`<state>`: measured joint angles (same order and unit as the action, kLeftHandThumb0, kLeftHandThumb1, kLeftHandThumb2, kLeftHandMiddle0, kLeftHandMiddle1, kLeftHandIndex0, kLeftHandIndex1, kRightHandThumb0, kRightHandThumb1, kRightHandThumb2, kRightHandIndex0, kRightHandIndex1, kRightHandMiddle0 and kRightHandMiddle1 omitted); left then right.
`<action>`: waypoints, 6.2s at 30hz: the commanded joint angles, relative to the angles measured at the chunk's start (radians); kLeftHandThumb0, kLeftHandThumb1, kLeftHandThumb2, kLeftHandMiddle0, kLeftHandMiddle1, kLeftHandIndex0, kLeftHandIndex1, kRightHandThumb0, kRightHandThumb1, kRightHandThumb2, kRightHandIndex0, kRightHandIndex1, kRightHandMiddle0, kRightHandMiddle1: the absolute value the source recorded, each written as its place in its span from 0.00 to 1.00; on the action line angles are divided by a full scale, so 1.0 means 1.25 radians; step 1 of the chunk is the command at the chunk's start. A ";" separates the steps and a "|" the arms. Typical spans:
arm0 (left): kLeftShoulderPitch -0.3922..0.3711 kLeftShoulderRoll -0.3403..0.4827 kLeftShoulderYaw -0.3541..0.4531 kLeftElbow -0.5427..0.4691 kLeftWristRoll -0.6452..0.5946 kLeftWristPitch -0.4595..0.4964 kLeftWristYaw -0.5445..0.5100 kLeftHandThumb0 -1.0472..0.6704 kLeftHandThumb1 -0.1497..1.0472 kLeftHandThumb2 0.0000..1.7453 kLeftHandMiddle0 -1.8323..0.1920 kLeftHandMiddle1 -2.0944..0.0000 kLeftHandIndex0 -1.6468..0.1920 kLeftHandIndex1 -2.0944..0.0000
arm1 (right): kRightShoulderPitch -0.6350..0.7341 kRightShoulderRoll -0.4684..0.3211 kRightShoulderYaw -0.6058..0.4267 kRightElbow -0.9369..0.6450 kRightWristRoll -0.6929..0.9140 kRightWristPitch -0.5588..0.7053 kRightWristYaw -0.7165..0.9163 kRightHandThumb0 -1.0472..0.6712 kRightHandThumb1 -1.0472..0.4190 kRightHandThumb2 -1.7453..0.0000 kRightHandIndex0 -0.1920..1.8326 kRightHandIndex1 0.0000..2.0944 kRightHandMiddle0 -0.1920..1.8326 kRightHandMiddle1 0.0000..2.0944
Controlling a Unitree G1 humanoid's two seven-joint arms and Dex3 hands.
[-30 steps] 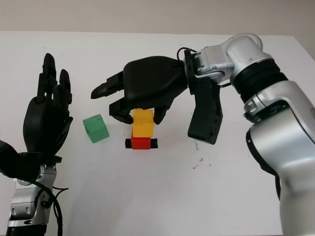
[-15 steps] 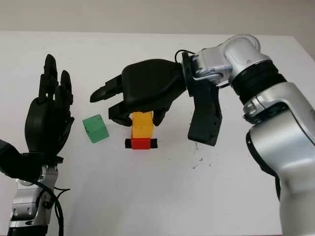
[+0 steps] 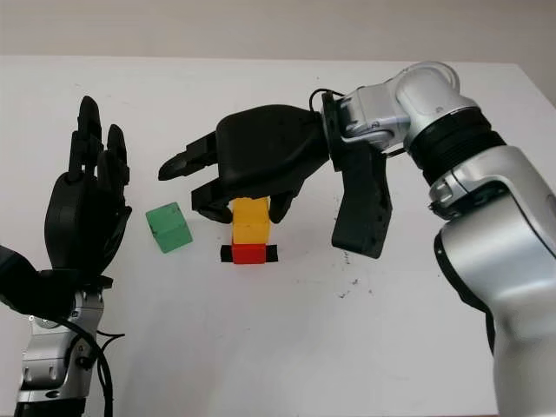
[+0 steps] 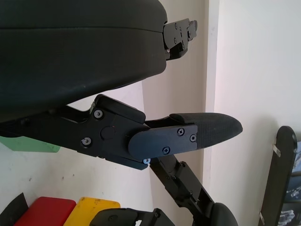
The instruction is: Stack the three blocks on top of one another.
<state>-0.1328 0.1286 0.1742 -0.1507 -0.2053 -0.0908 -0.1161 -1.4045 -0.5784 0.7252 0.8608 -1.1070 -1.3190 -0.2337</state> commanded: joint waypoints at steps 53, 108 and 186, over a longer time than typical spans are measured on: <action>0.008 0.138 0.057 -0.053 0.042 0.091 -0.029 0.17 1.00 0.13 1.00 1.00 1.00 1.00 | 0.701 0.104 -0.510 -0.294 0.854 0.634 0.362 0.14 0.00 0.62 0.00 0.00 0.00 0.00; -0.153 0.461 -0.248 -0.215 0.902 0.404 -0.494 0.06 1.00 0.05 0.87 0.97 0.65 0.92 | 0.859 0.328 -0.662 -0.558 1.018 0.962 0.343 0.16 0.00 0.61 0.00 0.00 0.00 0.00; -0.679 0.557 -0.302 0.043 0.539 0.270 -0.793 0.38 0.97 0.03 0.69 0.98 0.67 0.33 | 0.862 0.330 -0.643 -0.543 0.983 0.993 0.363 0.20 0.00 0.71 0.00 0.00 0.00 0.01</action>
<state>-0.9316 0.8192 -0.1910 -0.1025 0.4648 0.2397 -1.0963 -0.3241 -0.1678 -0.0794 0.1831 0.1209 -0.0717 0.2218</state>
